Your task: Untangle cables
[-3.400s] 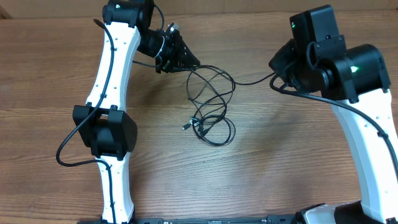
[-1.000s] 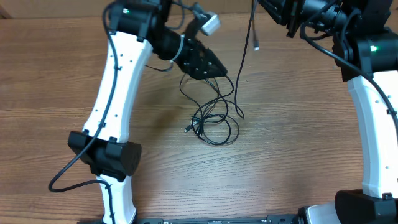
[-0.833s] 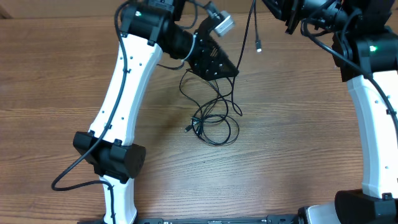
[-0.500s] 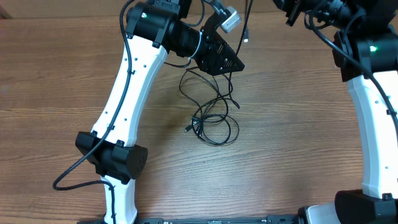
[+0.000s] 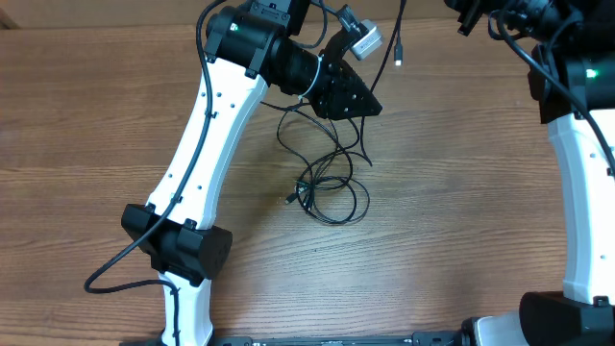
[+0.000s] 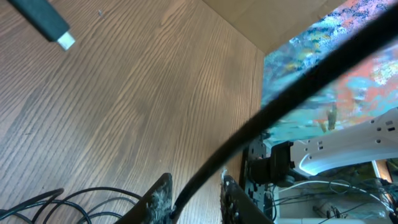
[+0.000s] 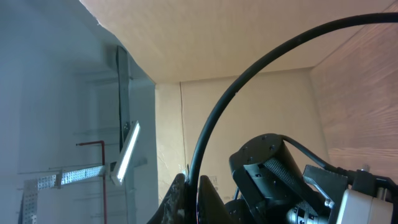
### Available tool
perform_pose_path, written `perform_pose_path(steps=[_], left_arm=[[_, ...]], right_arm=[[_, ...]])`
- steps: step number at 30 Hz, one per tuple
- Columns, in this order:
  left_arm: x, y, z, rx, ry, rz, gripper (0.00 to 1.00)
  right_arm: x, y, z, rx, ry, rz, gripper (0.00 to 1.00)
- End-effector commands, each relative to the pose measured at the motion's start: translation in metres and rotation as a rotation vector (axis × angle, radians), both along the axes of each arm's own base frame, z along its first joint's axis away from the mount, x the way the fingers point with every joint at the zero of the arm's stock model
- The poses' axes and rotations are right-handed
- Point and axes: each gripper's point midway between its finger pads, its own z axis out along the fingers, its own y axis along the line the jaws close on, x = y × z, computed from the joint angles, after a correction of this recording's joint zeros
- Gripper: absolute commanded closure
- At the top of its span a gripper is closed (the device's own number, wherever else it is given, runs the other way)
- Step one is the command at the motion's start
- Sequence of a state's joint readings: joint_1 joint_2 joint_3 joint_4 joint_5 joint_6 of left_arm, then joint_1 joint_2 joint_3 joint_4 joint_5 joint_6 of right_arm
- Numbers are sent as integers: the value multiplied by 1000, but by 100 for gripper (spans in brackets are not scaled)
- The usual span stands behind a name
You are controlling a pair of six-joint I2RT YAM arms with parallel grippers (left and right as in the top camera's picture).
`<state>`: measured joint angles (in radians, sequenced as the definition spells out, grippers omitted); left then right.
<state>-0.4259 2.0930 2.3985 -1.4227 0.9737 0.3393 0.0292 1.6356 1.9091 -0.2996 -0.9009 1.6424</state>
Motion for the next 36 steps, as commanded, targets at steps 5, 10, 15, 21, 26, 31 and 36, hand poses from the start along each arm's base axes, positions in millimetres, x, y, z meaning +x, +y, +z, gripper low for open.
perform_pose_path(steps=[5,10,15,21,26,31,36], left_arm=[[-7,-2,7,-18,8,-14,78],[-7,-3,7,-18,8,-15,83],[-7,-2,7,-17,11,-14,96],[3,4,15,-17,128,101,96],[21,25,41,-53,241,272,96],[22,39,97,-161,176,318,96],[3,36,194,-393,87,275,96]], right_arm=[[2,-9,6,3,-17,-30,96],[2,-9,6,3,-17,-30,96],[2,-9,5,-8,-22,-30,96],[12,-28,-18,-157,-80,-106,96],[23,-87,-83,-360,96,-295,77],[9,-140,-146,-602,309,-442,55],[-17,-170,-184,-823,452,-492,18]])
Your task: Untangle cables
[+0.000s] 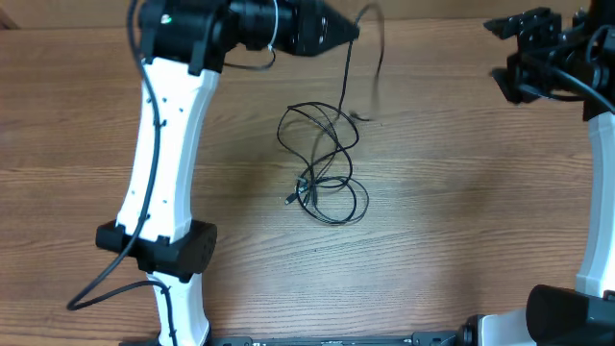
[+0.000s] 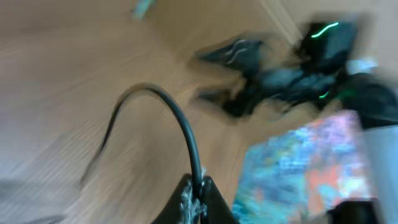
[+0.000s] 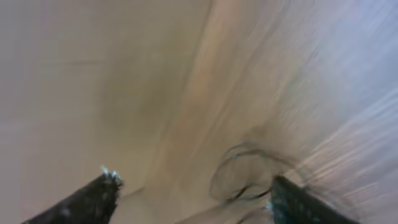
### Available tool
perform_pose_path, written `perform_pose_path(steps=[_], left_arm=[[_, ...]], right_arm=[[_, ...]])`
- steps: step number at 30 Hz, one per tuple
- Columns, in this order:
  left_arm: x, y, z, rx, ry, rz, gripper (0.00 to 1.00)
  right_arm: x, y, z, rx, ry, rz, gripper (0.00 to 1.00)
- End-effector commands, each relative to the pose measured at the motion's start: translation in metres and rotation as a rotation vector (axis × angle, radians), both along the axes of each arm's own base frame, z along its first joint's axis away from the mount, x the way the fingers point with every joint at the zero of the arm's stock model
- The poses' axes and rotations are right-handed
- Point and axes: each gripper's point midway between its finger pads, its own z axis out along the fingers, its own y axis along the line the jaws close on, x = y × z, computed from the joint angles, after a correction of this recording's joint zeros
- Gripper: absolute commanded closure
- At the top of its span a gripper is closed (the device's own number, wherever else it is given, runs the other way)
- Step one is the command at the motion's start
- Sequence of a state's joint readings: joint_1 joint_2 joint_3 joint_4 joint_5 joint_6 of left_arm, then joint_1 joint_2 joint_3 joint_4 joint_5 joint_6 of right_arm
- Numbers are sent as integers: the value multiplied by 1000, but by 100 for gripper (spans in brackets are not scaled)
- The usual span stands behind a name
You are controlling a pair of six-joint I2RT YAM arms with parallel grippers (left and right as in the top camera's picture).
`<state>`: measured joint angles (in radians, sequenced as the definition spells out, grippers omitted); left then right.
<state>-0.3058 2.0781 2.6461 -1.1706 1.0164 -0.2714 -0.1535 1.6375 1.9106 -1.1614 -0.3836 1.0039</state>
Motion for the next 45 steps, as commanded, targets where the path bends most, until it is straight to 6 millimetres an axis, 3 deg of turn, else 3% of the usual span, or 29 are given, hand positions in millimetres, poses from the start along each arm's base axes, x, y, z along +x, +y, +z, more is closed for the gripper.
perform_pose_path(steps=[1,7,12,16,20,24,31,34,42,45], left_arm=[[-49,1,93,-191,-50,-63,96],[-61,3,164,-376,-77,-92,96],[-62,9,207,-511,-119,-51,96],[-47,19,231,-626,-74,62,96],[-25,36,248,-712,-145,208,96],[-2,45,246,-727,-184,310,96],[66,92,242,-851,-186,674,96],[83,107,236,-862,-187,751,96],[142,151,201,-843,-207,878,96],[171,172,172,-788,-186,903,96]], right_arm=[[-8,-24,-10,-201,27,-6,16],[-27,-21,-25,-237,107,63,1],[-39,-26,-34,-278,165,81,0],[-48,-34,-40,-318,220,55,0],[-57,-34,-45,-319,261,57,0],[-67,-33,-50,-311,305,66,0],[-73,-32,-52,-306,334,70,0],[-73,-32,-52,-306,334,70,0],[-73,-32,-52,-306,334,70,0],[-73,-32,-52,-306,334,70,0]])
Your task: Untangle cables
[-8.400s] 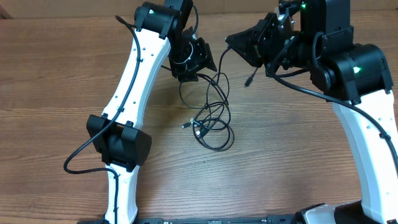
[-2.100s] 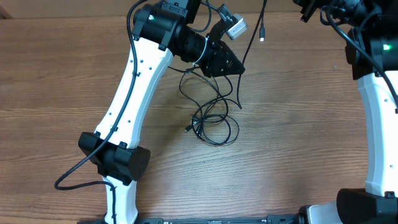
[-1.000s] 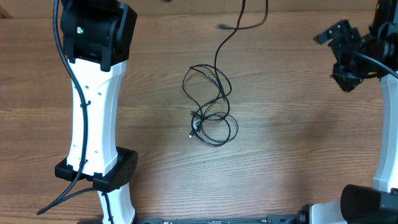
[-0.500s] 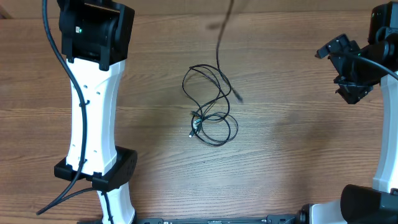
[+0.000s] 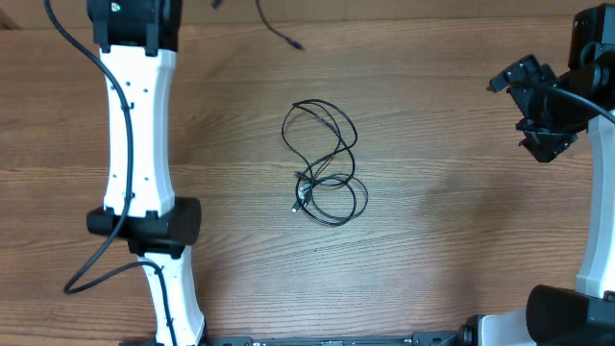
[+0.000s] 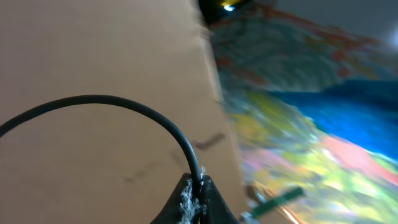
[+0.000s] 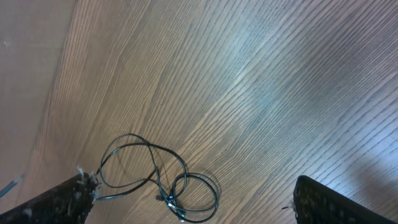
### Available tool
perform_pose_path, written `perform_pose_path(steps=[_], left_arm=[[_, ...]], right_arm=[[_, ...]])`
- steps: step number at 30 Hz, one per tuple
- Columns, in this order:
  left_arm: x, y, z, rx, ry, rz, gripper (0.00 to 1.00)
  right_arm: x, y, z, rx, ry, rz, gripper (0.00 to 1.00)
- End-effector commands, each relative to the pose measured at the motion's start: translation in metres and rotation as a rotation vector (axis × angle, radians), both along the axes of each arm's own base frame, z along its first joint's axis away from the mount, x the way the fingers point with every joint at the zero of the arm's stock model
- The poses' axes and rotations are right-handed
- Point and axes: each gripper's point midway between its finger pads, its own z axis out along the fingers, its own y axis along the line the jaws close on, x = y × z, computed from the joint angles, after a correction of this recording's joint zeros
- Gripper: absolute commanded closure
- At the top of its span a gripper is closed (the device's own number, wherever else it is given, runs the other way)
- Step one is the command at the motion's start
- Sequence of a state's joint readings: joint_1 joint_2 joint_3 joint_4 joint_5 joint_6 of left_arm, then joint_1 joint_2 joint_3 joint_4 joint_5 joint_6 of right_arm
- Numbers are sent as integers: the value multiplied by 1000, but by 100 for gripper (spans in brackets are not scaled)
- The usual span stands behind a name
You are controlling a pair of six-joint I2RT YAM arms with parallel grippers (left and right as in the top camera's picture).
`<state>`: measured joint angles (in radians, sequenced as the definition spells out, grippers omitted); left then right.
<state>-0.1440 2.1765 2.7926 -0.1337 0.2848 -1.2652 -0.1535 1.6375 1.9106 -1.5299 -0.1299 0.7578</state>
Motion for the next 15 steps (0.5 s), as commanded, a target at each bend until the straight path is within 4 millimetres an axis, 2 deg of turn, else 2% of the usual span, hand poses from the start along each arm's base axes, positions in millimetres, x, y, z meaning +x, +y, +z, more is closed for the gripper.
perform_pose_path(steps=[1,4,8,9,15], left_arm=[[51,35,-52,53,80,35,96],[75,51,-86,134,130,82,96],[106,83,-147,251,261,158,96],[116,101,-170,271,310,180,96],[136,157,-237,323,438,175,96]], right_arm=[[0,-1,3,-14,-12,5,0],[0,-1,3,-14,-12,5,0],[0,-1,3,-14,-12,5,0],[0,-1,4,-14,-13,5,0],[0,-1,3,-14,-12,5,0]])
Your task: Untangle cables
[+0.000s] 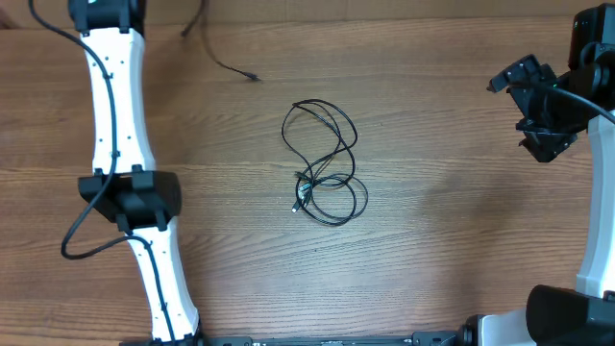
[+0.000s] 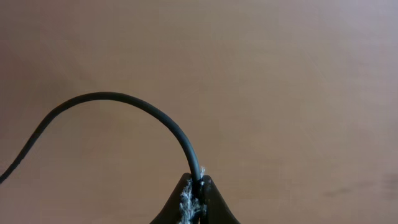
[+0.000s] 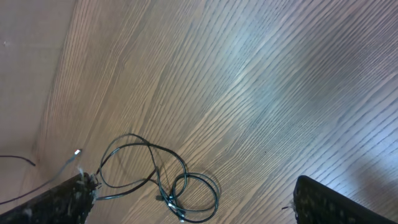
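A tangle of thin black cables [image 1: 324, 165] lies in loops at the table's middle; it also shows in the right wrist view as a coil [image 3: 163, 179]. My left gripper [image 2: 198, 182] is shut on a separate black cable [image 2: 130, 102] that arcs away to the left. In the overhead view that cable [image 1: 223, 64] trails down at the far left, its free end apart from the tangle; the left gripper itself is out of that frame. My right gripper [image 1: 540, 108] hangs at the right, open wide and empty, its fingers [image 3: 81, 190] far apart.
The left arm's white links [image 1: 117, 106] stand along the left side of the wooden table [image 1: 452, 240]. The right arm [image 1: 591, 192] rises at the right edge. A plain brown wall fills the left wrist view.
The left arm has swung further left with the cable in its gripper; the cable's free end is now lower and more to the left. The right arm and the tangle have not moved.
Both grippers were shut on a black cable held high over the back of the tangle. Then the right gripper stood open off to the right, the left still holding. The held cable then hung clear of the tangle, and now trails at the far left.
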### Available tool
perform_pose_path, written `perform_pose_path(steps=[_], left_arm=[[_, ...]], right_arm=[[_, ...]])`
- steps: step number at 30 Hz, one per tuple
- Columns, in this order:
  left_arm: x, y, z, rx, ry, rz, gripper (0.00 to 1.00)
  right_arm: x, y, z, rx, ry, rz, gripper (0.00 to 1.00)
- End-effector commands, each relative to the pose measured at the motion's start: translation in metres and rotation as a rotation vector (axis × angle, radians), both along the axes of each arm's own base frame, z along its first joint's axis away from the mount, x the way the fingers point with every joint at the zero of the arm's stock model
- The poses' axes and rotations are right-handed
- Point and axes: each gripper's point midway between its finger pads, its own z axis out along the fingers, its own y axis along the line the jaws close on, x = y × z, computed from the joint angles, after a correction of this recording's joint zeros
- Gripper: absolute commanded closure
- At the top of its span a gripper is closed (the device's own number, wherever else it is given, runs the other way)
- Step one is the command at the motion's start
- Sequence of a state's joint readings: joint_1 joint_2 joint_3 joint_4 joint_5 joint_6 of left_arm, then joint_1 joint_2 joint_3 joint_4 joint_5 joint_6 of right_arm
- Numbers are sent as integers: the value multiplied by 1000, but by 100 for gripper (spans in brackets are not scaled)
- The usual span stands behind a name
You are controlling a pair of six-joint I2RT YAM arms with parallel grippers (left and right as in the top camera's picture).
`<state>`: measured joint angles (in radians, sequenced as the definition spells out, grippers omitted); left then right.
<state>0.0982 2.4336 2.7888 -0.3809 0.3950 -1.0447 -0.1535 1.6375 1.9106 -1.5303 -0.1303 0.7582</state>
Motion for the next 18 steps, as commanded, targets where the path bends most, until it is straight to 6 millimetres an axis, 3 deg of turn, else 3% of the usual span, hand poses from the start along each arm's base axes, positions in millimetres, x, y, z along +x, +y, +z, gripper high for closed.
perform_pose_path(steps=[1,4,7,8,9,10,11,12,13,14,18], left_arm=[[6,42,-41,103,49,-32,96],[3,77,-90,169,177,-24,96],[-8,125,-135,243,316,46,96],[-19,157,-156,263,392,99,96],[-27,176,-164,263,430,133,96],[-40,208,-173,264,484,197,96],[-47,223,-177,268,506,226,92],[-56,241,-180,266,526,254,76],[-62,251,-183,258,540,268,52],[-71,264,-187,253,565,283,39],[-107,300,-205,286,655,293,43]], right_arm=[[0,-1,3,-14,-13,5,0],[0,-1,3,-14,-12,5,0],[0,-1,3,-14,-12,5,0],[0,-1,3,-14,-12,5,0],[0,-1,3,-14,-12,5,0],[0,-1,3,-14,-12,5,0],[0,-1,3,-14,-13,5,0],[0,-1,3,-14,-13,5,0],[0,-1,3,-14,-12,5,0],[0,-1,3,-14,-12,5,0],[0,-1,3,-14,-13,5,0]])
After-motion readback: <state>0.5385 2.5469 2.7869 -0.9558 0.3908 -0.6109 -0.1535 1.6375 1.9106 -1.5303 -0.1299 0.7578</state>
